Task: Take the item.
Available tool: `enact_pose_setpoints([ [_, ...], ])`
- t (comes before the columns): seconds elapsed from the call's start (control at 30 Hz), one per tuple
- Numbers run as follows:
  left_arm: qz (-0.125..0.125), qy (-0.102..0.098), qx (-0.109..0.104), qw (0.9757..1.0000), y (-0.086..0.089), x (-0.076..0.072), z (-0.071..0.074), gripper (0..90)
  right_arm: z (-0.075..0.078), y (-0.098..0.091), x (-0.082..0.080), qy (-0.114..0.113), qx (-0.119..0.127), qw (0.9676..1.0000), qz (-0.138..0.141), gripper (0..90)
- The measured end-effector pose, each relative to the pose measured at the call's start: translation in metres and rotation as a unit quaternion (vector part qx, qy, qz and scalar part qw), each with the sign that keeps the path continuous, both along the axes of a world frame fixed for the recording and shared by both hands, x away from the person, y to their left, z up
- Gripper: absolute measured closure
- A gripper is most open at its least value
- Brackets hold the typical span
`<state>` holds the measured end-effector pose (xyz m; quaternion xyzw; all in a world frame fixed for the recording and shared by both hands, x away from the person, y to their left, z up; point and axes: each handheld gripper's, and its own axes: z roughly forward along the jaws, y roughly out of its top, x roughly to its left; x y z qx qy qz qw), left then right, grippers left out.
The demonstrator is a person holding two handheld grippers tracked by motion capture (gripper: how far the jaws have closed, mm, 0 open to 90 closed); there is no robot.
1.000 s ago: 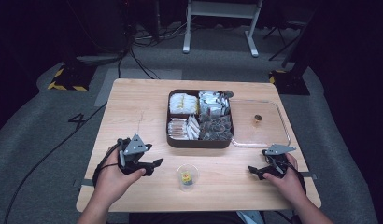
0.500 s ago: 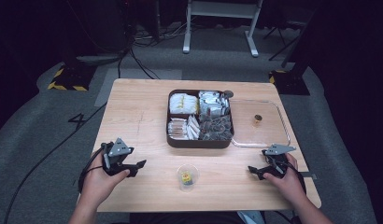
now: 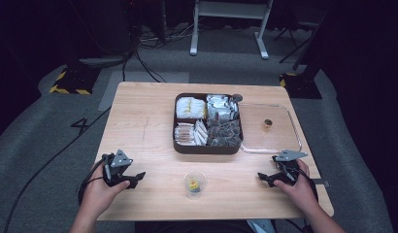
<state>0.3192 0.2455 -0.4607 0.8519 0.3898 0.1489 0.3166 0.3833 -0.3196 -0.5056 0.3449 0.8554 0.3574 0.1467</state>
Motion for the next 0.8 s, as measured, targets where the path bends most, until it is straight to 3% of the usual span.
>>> enact_pose_setpoints([
  [0.27, -0.004, 0.031, 0.015, 0.9994, 0.004, -0.002, -0.016, 29.8, 0.0, 0.0, 0.0, 0.0, 0.0, 1.0, 0.002, 1.1],
  [0.47, 0.003, 0.037, 0.035, 0.9987, 0.008, 0.002, -0.027, 26.5, 0.0, 0.0, 0.0, 0.0, 0.0, 1.0, 0.004, 1.1],
  [0.57, 0.01, 0.038, 0.018, 0.9991, 0.011, 0.004, -0.032, 19.6, 0.0, 0.0, 0.0, 0.0, 0.0, 1.0, 0.004, 1.1],
  [0.73, 0.006, 0.006, -0.011, 0.9999, 0.013, 0.007, -0.043, 7.7, 0.0, 0.0, 0.0, 0.0, 0.0, 1.0, 0.004, 1.1],
  [0.8, 0.003, 0.004, -0.01, 0.9999, 0.012, 0.008, -0.045, 0.1, 0.0, 0.0, 0.0, 0.0, 0.0, 1.0, 0.004, 1.1],
])
